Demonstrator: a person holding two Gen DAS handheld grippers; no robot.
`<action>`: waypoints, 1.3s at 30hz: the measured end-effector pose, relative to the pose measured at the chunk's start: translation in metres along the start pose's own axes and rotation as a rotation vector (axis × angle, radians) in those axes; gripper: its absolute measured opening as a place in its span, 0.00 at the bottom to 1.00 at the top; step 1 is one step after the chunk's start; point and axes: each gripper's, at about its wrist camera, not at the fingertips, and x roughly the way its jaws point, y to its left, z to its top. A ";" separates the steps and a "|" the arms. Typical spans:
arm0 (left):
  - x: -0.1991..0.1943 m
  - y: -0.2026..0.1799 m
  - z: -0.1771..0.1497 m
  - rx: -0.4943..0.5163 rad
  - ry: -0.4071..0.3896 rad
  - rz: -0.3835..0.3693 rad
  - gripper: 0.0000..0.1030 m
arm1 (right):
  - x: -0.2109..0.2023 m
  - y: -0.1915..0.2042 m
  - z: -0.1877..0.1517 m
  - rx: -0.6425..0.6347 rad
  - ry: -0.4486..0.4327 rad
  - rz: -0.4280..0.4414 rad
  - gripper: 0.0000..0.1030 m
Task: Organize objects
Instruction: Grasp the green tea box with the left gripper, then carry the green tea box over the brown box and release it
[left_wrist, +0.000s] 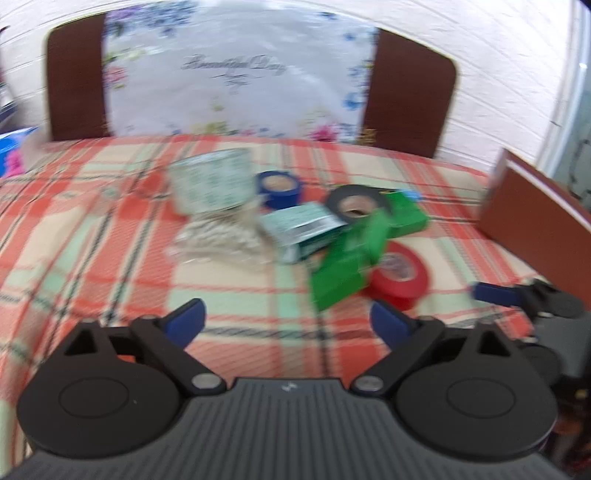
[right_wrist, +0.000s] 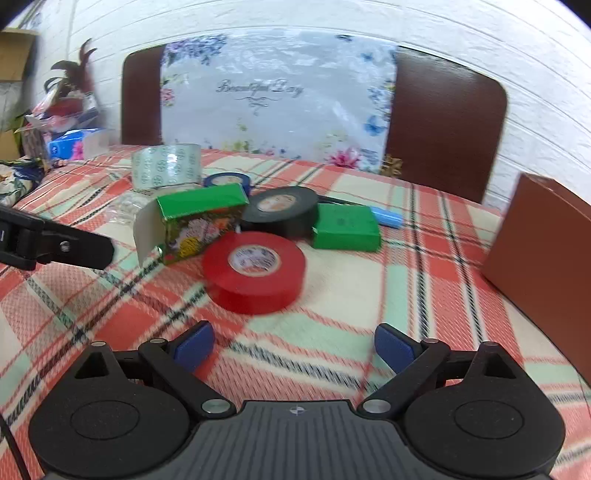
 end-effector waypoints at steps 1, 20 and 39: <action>0.000 -0.005 0.003 0.015 -0.010 -0.015 0.92 | 0.003 0.001 0.003 -0.004 0.001 0.009 0.87; 0.028 0.035 0.037 -0.121 -0.039 -0.068 0.77 | 0.042 0.062 0.055 -0.254 -0.108 0.162 0.83; 0.017 -0.059 0.070 0.085 -0.061 -0.227 0.33 | -0.016 0.023 0.049 -0.105 -0.250 -0.001 0.60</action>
